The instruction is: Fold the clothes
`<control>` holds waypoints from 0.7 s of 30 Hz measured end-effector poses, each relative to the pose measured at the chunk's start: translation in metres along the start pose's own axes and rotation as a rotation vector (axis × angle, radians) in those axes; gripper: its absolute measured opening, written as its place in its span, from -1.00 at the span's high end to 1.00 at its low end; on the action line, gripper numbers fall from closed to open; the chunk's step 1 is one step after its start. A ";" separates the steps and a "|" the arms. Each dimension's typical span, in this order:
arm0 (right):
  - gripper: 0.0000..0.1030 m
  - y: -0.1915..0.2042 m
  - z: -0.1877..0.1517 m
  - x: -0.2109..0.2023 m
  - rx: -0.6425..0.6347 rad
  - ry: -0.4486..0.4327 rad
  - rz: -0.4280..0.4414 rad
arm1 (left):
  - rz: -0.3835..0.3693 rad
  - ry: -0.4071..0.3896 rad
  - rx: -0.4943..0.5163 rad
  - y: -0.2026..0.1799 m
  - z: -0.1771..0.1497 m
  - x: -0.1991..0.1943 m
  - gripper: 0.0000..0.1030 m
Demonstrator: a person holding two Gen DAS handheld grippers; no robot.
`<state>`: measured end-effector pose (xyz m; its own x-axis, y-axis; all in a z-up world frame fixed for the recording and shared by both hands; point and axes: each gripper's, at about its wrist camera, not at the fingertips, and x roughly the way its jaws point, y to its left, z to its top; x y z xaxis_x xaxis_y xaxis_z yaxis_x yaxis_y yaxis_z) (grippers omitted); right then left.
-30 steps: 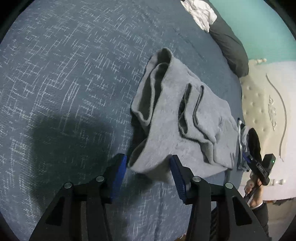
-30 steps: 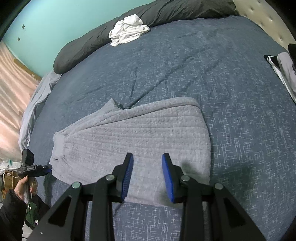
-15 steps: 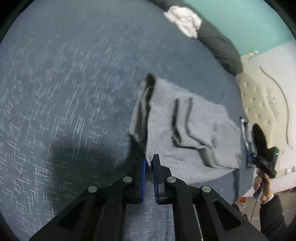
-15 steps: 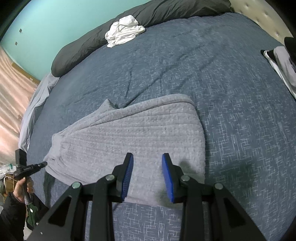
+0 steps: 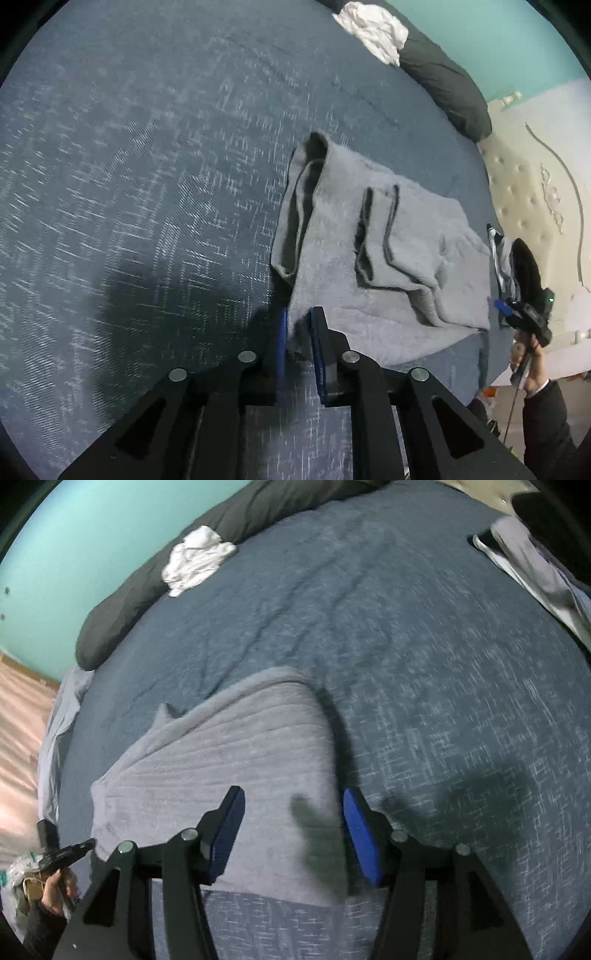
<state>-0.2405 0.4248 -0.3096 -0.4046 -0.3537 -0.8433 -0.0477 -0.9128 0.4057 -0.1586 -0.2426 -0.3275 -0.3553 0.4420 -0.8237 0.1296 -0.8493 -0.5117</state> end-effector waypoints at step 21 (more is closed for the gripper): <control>-0.14 -0.018 -0.011 0.029 0.031 0.057 -0.011 | -0.047 -0.046 0.034 -0.053 0.027 0.015 0.02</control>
<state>-0.2414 0.4294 -0.3450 -0.3509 -0.3554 -0.8663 -0.0805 -0.9103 0.4061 -0.1954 -0.1989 -0.3061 -0.4025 0.4688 -0.7863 0.0802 -0.8376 -0.5404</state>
